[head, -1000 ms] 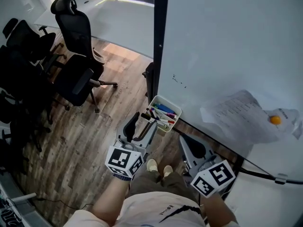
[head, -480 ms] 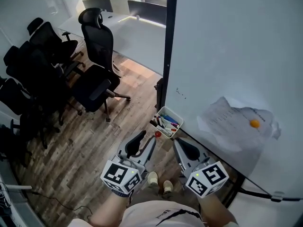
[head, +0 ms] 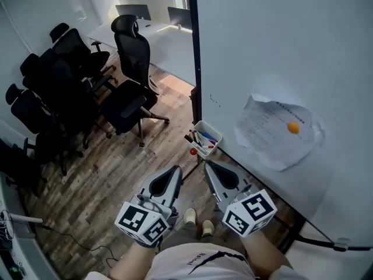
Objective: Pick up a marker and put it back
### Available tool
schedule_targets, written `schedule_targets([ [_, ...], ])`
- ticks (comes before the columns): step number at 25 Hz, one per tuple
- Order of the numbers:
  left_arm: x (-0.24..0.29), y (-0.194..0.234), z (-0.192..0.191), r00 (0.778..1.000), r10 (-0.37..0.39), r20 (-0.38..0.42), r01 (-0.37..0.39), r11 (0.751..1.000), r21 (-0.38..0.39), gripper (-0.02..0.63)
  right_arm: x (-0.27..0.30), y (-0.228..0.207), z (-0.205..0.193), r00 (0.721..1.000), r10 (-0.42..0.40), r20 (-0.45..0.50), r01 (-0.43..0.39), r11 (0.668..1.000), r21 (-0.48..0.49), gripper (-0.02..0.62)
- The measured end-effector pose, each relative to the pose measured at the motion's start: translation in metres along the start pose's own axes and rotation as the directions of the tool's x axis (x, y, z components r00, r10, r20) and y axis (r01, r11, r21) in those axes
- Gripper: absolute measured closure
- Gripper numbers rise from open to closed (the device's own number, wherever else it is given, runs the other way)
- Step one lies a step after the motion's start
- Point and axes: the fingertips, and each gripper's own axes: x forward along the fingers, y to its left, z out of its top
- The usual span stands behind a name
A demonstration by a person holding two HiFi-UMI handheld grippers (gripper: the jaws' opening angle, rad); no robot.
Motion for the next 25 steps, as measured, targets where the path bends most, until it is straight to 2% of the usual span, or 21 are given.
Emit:
schedule_targets([
  [5,-0.028,-0.022,-0.001,0.999,0.041,0.012,-0.041,0.999,0.008,0.597,-0.015,0.029,-0.002,0.996,0.085,0.013,-0.085,0.996,-0.01,0.592],
  [10,-0.056,-0.025,-0.012,0.994,0.111,0.01,-0.111,0.994,0.002,0.597,-0.014,0.058,-0.023,0.986,0.168,-0.014,-0.169,0.986,-0.003,0.592],
  [13,-0.074,-0.025,-0.006,0.991,0.132,0.022,-0.133,0.991,0.009,0.597,-0.011,0.08,-0.024,0.979,0.201,-0.018,-0.201,0.979,-0.019,0.592],
  [19,-0.109,-0.016,0.008,0.989,0.139,0.057,-0.14,0.99,0.017,0.597,0.0,0.12,-0.023,0.976,0.216,-0.016,-0.217,0.975,-0.046,0.592],
  [25,-0.133,-0.005,0.003,0.991,0.118,0.064,-0.118,0.993,-0.009,0.597,0.002,0.151,-0.037,0.981,0.188,-0.038,-0.19,0.979,-0.067,0.592],
])
